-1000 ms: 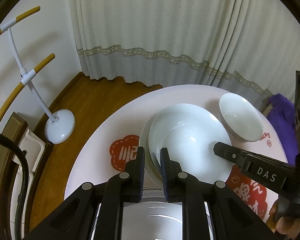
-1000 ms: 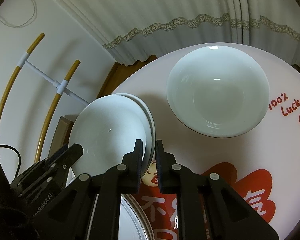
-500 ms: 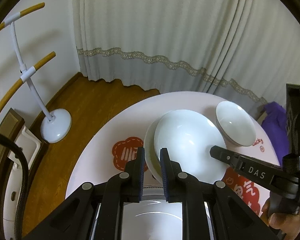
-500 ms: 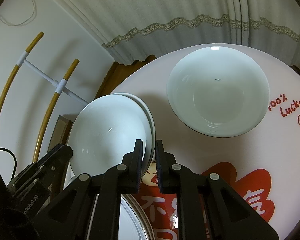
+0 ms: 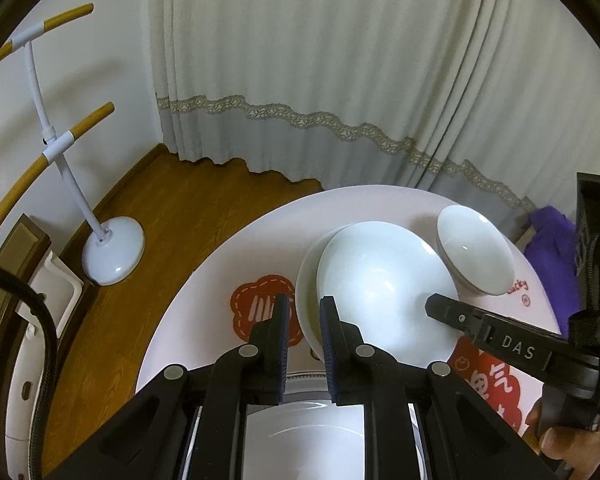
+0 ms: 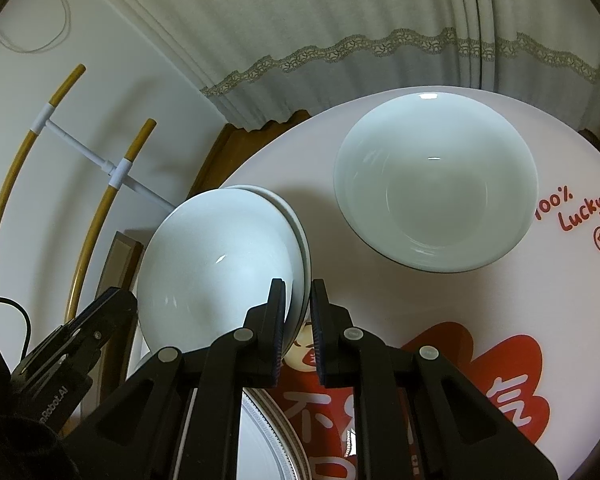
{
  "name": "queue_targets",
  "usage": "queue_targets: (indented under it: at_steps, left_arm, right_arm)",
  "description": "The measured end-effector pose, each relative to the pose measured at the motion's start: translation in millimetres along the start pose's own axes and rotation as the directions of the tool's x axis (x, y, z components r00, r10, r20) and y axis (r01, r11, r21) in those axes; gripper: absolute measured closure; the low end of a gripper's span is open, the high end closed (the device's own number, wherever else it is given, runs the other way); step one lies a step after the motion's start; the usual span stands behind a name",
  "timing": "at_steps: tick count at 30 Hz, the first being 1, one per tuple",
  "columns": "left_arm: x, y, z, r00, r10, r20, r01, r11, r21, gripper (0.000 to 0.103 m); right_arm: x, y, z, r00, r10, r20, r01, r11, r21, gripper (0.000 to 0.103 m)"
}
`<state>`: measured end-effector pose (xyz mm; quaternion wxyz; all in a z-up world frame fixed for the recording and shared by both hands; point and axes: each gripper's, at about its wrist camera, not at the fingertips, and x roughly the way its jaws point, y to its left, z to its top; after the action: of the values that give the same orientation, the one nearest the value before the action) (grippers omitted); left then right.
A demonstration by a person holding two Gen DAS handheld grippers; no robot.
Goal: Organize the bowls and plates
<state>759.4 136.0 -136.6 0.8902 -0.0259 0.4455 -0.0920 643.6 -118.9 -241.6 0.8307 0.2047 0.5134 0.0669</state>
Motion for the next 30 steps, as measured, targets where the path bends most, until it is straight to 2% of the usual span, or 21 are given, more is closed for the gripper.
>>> queue_targets:
  at_steps: [19,22,23,24,26,28,30]
  left_arm:
    - [6,-7,-4,1.0,0.002,-0.012,-0.002,1.0,0.014,0.089]
    - [2,-7,-6,1.0,-0.001,-0.011,0.001,1.0,0.013,0.088]
    - [1,-8,-6,1.0,0.001,-0.009,-0.001,1.0,0.012,0.087]
    - [-2,-8,-7,1.0,0.004,-0.005,-0.004,1.0,0.012,0.085]
    - [-5,-10,-9,1.0,0.007,-0.001,-0.007,1.0,0.011,0.078]
    - [-11,-13,-12,1.0,0.012,0.013,-0.013,1.0,0.012,0.066]
    - [-18,-16,-16,1.0,0.016,0.027,-0.016,1.0,0.015,0.06]
  right_arm:
    - [-2,0,4,1.0,-0.005,-0.003,0.005,1.0,-0.003,0.086]
    - [-5,-1,4,1.0,0.008,-0.007,-0.008,1.0,-0.002,0.081]
    - [-6,-1,4,1.0,0.014,-0.005,-0.014,1.0,-0.005,0.075]
    - [-7,-1,3,1.0,0.015,-0.004,-0.015,1.0,-0.008,0.071]
    - [-12,0,2,1.0,0.017,0.004,-0.017,1.0,-0.02,0.07]
    - [-17,2,1,1.0,0.024,0.012,-0.024,0.999,-0.026,0.07]
    - [-24,3,0,0.999,0.027,0.021,-0.027,0.999,-0.031,0.066]
